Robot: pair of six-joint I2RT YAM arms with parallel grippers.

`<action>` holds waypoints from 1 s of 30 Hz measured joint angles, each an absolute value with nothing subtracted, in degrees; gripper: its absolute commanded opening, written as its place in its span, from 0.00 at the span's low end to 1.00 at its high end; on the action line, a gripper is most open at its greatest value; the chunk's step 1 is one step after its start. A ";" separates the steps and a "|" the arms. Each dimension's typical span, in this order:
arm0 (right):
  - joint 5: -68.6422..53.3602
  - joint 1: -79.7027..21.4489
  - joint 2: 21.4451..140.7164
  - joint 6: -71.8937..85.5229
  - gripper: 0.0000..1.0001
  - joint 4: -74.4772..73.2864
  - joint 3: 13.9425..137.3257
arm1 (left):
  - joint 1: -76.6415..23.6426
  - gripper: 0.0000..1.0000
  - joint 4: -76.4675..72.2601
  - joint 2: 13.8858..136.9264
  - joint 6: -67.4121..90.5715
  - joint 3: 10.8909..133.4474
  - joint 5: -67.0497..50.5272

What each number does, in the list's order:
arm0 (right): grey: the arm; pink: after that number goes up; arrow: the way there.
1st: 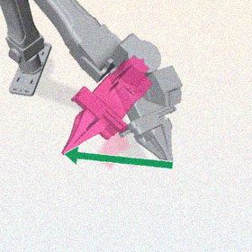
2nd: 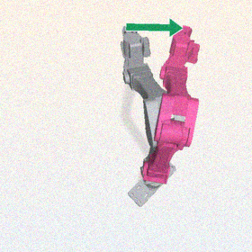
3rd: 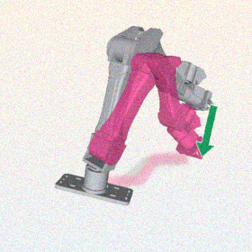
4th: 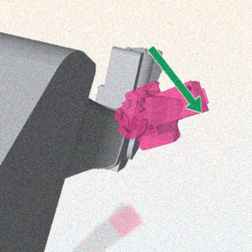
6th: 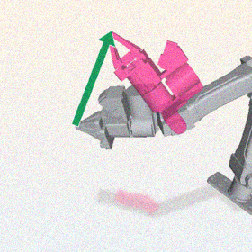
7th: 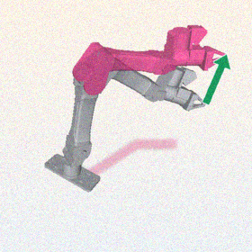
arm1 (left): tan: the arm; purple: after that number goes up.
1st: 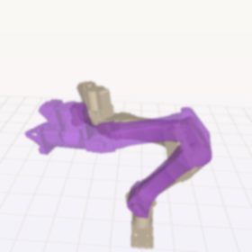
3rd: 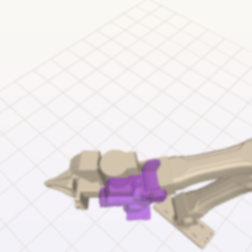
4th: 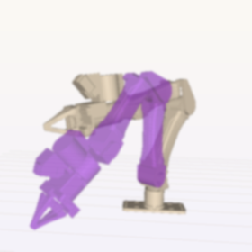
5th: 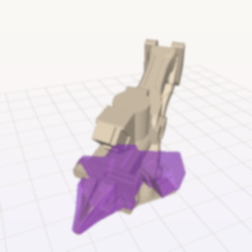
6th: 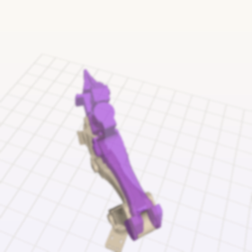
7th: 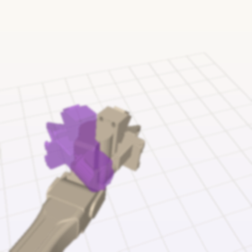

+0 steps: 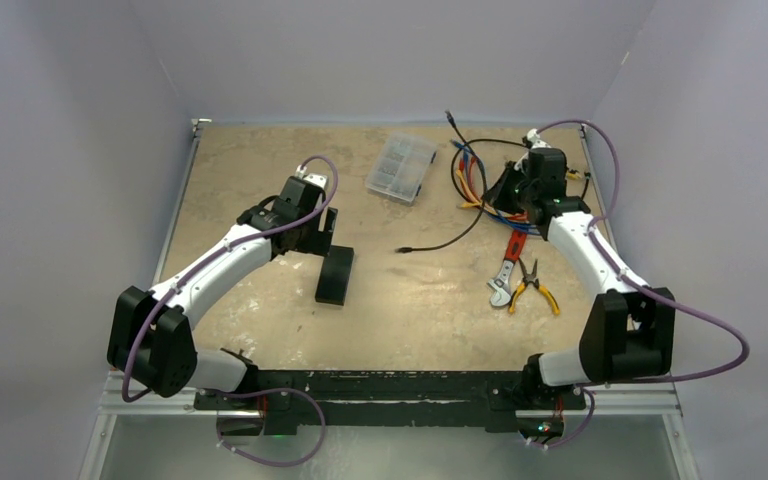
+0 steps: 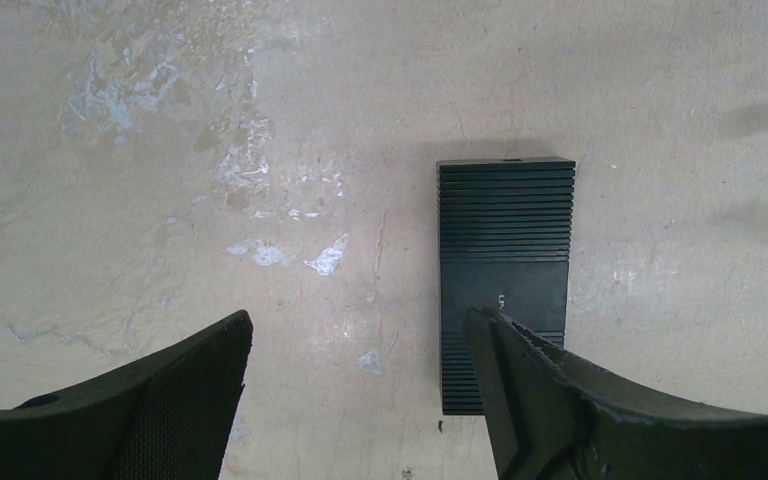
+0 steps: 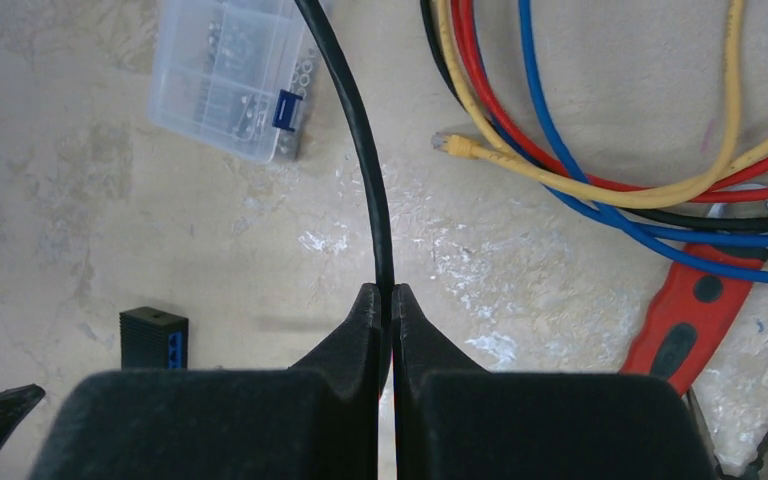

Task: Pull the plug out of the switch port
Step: Place the connector at the center of the board.

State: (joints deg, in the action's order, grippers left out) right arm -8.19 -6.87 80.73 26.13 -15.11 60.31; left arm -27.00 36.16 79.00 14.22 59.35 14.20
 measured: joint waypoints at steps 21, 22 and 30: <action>-28.75 22.11 84.14 35.88 0.00 -4.21 52.25 | -27.00 0.75 36.16 79.57 13.91 59.35 13.89; -29.15 23.20 84.16 36.60 0.00 -3.51 51.70 | -27.00 0.75 36.16 79.64 13.91 59.35 13.89; -31.38 27.59 85.89 43.20 0.00 3.36 48.40 | -27.00 0.75 36.16 80.05 13.89 59.35 13.67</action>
State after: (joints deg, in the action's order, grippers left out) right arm -31.38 27.59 85.89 43.20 3.36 48.40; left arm -27.00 36.16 80.05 13.89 59.35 13.67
